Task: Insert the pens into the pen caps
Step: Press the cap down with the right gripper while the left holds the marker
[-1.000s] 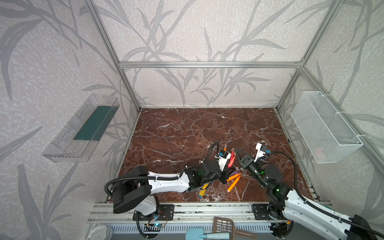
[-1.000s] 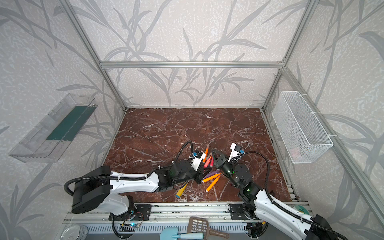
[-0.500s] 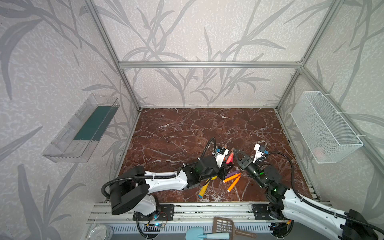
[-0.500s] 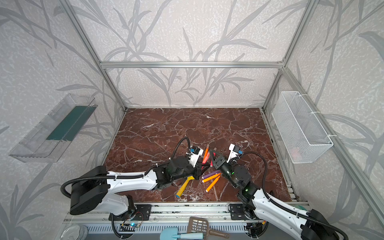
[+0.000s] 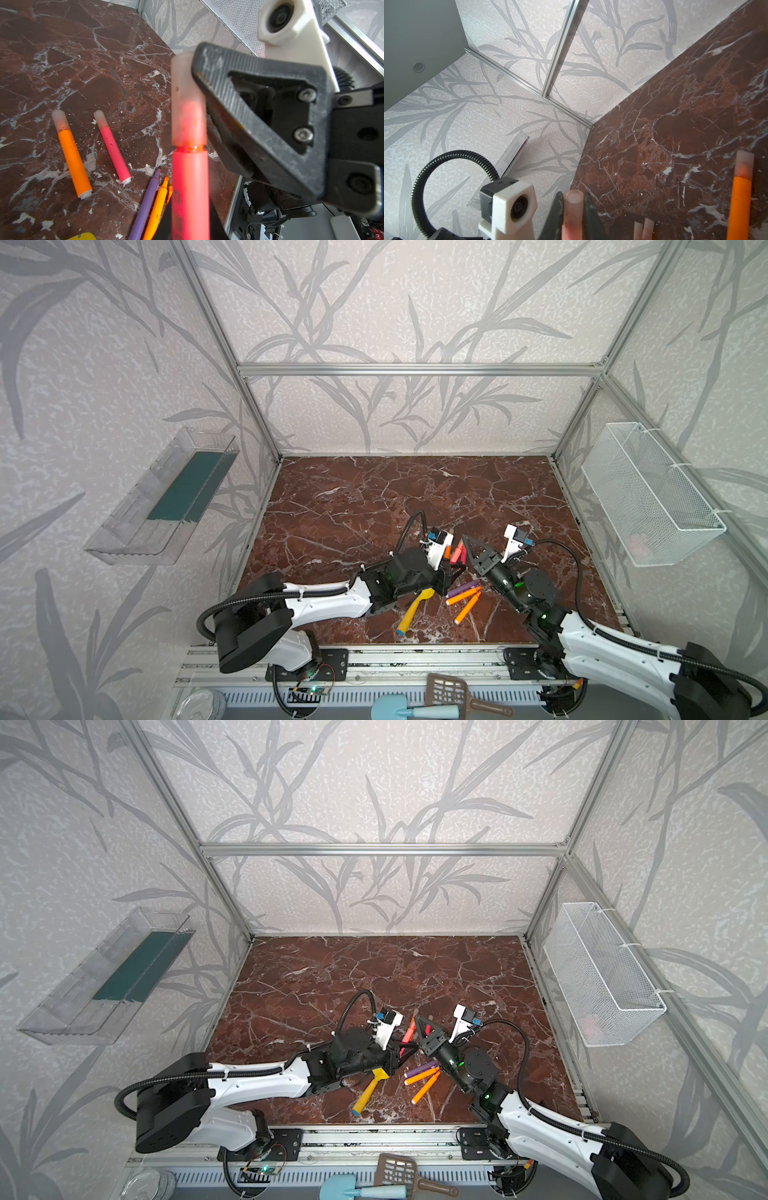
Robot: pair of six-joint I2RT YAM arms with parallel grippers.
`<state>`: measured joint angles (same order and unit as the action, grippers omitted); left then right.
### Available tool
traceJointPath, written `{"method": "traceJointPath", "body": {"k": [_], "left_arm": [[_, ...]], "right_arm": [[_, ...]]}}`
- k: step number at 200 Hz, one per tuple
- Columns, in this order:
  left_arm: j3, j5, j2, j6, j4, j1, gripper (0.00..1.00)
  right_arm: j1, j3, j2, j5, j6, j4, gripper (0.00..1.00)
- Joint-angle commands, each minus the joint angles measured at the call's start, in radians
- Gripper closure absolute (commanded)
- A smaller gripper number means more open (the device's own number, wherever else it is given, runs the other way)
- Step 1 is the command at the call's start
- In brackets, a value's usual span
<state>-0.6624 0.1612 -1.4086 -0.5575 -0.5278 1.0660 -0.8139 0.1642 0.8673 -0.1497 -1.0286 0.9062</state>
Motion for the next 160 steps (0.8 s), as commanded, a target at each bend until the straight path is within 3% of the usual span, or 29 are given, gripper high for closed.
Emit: {"method": "traceJointPath", "body": {"k": [1, 31, 64, 86, 119, 160], "left_arm": [[-0.005, -0.006, 0.066, 0.033, -0.088, 0.002, 1.0], [0.015, -0.031, 0.102, 0.046, -0.072, 0.001, 1.0], [0.044, -0.038, 0.141, 0.067, -0.064, 0.002, 1.0], [0.083, -0.064, 0.173, 0.083, -0.052, 0.003, 1.0], [0.082, -0.11, 0.198, 0.127, 0.076, 0.004, 1.0], [0.13, -0.156, 0.256, 0.192, 0.128, 0.014, 1.0]], "right_arm": [[-0.028, 0.012, 0.056, 0.094, 0.004, 0.001, 1.0], [-0.034, 0.023, 0.098, 0.095, 0.009, 0.009, 1.0], [-0.034, 0.055, 0.09, 0.095, 0.029, -0.058, 0.68], [-0.034, 0.083, 0.051, 0.094, 0.056, -0.152, 0.57], [-0.034, 0.088, -0.032, 0.04, 0.071, -0.289, 0.3], [-0.034, 0.108, -0.081, 0.014, 0.143, -0.357, 0.17]]}}
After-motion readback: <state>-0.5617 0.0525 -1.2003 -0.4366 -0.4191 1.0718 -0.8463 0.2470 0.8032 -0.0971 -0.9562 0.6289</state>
